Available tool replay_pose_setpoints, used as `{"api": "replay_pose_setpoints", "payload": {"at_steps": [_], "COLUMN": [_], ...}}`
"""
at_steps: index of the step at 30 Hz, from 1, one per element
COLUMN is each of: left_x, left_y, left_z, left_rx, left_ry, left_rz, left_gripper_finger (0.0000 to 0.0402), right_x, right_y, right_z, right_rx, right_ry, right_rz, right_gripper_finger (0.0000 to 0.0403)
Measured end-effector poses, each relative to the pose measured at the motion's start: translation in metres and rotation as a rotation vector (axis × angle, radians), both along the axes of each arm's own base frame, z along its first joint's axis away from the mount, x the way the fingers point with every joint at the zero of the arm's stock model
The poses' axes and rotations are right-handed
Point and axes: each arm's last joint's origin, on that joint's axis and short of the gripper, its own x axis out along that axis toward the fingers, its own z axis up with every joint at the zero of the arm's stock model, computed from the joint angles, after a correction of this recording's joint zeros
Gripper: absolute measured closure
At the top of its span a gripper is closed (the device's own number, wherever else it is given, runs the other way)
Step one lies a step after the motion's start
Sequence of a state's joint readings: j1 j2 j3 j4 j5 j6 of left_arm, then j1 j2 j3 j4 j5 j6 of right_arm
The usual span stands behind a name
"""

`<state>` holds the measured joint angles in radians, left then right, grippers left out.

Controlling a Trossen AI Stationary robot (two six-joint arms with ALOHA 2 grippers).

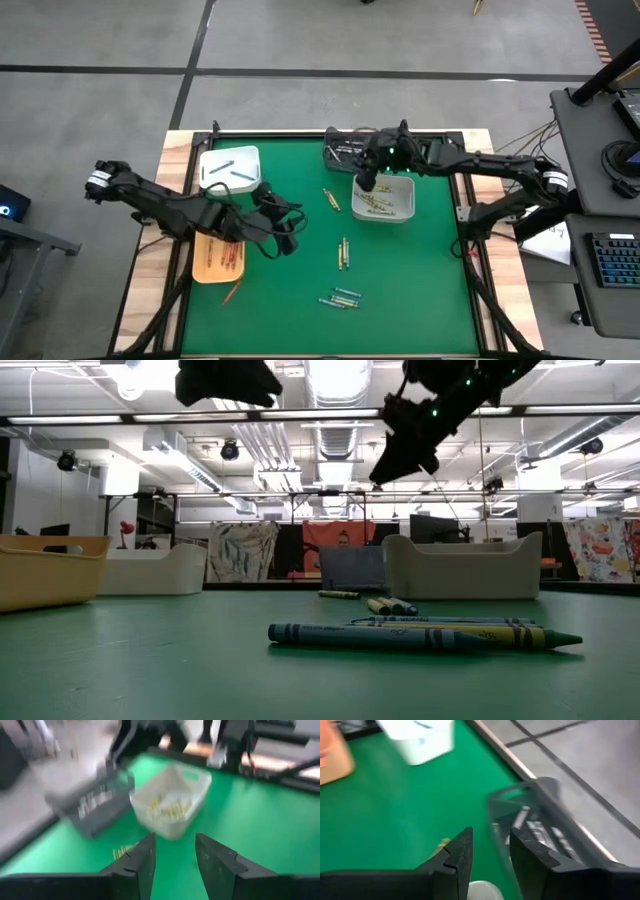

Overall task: Sort crayons
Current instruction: Put the orange crayon into the orange bin

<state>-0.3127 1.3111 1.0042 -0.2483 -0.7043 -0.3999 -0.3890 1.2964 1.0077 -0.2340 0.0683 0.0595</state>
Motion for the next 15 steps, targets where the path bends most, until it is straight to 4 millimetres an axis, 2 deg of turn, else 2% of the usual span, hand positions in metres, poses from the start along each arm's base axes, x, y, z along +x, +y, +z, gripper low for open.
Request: {"api": "replay_pose_setpoints", "payload": {"at_steps": [7, 11, 15], "left_x": [-0.009, -0.012, -0.018], "left_y": [-0.026, -0.054, -0.092], "left_z": [0.008, 0.016, 0.01], "left_rx": [-0.288, -0.52, -0.649], "left_ry": [0.205, 0.333, 0.453], "left_rz": [0.048, 0.047, 0.108], "left_gripper_finger": [0.0286, 0.0287, 0.0287], "right_x": [0.011, 0.013, 0.013], "right_y": [0.037, 0.044, 0.043], "right_z": [0.003, 0.004, 0.004], "right_rx": [-0.011, -0.025, -0.029], "right_ry": [-0.008, -0.01, -0.009], "right_rz": [0.132, 0.164, 0.161], "right_gripper_finger": [0.0296, 0.0301, 0.0307]}}
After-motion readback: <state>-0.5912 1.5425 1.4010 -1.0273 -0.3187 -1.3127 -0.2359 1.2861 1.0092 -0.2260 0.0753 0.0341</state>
